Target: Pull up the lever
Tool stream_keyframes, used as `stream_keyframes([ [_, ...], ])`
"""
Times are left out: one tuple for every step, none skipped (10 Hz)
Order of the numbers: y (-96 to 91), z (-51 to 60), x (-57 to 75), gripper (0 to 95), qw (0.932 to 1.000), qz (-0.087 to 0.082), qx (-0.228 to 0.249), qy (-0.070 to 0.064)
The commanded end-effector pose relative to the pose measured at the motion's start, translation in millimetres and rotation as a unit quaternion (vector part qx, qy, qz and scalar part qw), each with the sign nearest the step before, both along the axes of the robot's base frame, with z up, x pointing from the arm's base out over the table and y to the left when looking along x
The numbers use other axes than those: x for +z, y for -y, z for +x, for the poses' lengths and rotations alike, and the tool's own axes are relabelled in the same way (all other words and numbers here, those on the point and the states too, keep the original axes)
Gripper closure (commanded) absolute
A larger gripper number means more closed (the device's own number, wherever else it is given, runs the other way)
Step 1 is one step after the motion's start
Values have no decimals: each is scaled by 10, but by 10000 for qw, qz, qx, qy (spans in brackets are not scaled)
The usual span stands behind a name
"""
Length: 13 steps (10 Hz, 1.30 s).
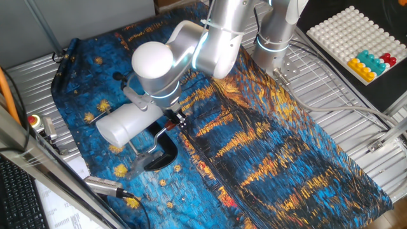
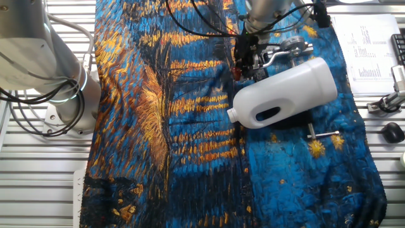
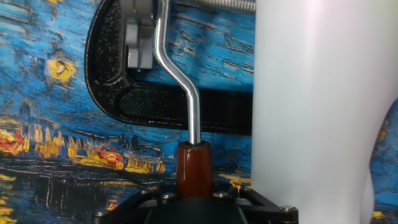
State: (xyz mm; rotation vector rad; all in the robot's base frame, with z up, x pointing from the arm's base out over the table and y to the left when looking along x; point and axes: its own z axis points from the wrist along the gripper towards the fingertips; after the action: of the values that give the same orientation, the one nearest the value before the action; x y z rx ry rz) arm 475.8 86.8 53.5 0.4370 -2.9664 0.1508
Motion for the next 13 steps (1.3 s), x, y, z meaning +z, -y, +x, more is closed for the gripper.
stream_keyframes([
  [-31, 84, 120, 950, 10000, -12, -31, -89],
  [-36, 94, 136, 950, 9999, -6, -45, -105],
  [-47, 116, 169, 950, 9999, -22, -36, -120],
  [-57, 135, 202, 950, 9998, -24, -54, -173],
  [-74, 168, 233, 950, 9998, -19, -76, -201],
  [-87, 191, 249, 950, 9997, -21, -92, -230],
  [-100, 204, 262, 950, 9995, -25, -112, -278],
  [-102, 207, 270, 950, 9995, -29, -115, -293],
  [-103, 208, 283, 950, 9994, -42, -118, -330],
  [-106, 208, 308, 950, 9993, -35, -135, -360],
  [-115, 222, 332, 950, 9992, -19, -154, -362],
  [-126, 241, 350, 950, 9992, -24, -165, -376],
  [-151, 281, 381, 950, 9989, -46, -185, -431],
])
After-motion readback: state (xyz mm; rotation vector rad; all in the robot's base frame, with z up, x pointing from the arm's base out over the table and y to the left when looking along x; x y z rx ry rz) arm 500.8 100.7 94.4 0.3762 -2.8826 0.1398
